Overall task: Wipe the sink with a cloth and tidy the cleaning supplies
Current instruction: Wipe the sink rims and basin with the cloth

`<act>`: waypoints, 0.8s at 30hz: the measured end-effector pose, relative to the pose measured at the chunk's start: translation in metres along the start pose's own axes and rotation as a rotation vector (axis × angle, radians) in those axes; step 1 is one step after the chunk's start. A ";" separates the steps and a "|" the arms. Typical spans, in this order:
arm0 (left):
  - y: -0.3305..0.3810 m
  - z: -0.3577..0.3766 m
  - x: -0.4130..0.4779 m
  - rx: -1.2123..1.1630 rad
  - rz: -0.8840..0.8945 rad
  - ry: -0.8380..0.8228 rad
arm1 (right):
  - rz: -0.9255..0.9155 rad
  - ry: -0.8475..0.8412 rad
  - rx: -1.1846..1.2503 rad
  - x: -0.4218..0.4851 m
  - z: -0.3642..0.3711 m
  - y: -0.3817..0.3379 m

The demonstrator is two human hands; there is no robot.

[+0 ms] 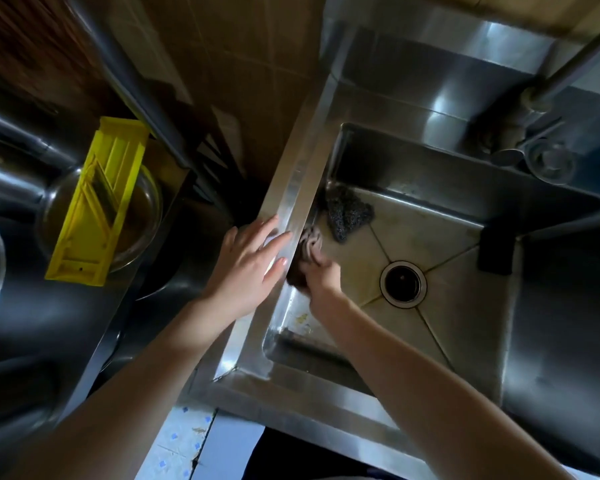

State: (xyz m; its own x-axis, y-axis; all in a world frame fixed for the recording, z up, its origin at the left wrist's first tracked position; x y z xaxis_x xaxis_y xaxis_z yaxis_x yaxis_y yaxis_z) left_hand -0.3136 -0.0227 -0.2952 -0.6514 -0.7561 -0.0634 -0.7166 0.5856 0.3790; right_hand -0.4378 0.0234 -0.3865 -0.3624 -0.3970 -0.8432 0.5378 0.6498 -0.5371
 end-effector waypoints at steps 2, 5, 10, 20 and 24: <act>-0.001 0.003 0.004 0.003 0.032 0.011 | 0.097 -0.057 0.014 -0.008 -0.005 0.028; -0.003 0.004 0.010 0.015 0.052 0.015 | 0.141 -0.097 0.040 -0.012 -0.005 0.046; -0.005 0.007 0.011 0.023 0.029 0.000 | -0.044 -0.094 -0.035 -0.003 -0.005 0.026; -0.008 0.006 0.009 -0.005 0.024 -0.012 | -0.377 -0.032 0.086 0.043 0.001 -0.088; -0.008 0.006 0.009 -0.021 0.035 -0.008 | -0.268 -0.119 0.174 0.047 -0.002 -0.070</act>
State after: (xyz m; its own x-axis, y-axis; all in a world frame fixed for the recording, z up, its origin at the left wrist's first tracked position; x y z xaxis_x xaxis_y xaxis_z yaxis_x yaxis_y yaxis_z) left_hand -0.3150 -0.0327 -0.3040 -0.6779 -0.7330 -0.0570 -0.6880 0.6052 0.4004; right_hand -0.4938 -0.0396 -0.3885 -0.4230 -0.6180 -0.6626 0.5610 0.3957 -0.7272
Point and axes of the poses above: each hand's wrist, its own x-axis towards the middle knuckle, its own z-axis out of the palm, y = z × x, the point moved 1 cm from there along x, towards the middle knuckle, and after that the axes turned 1 degree about y, right-handed, at the moved point
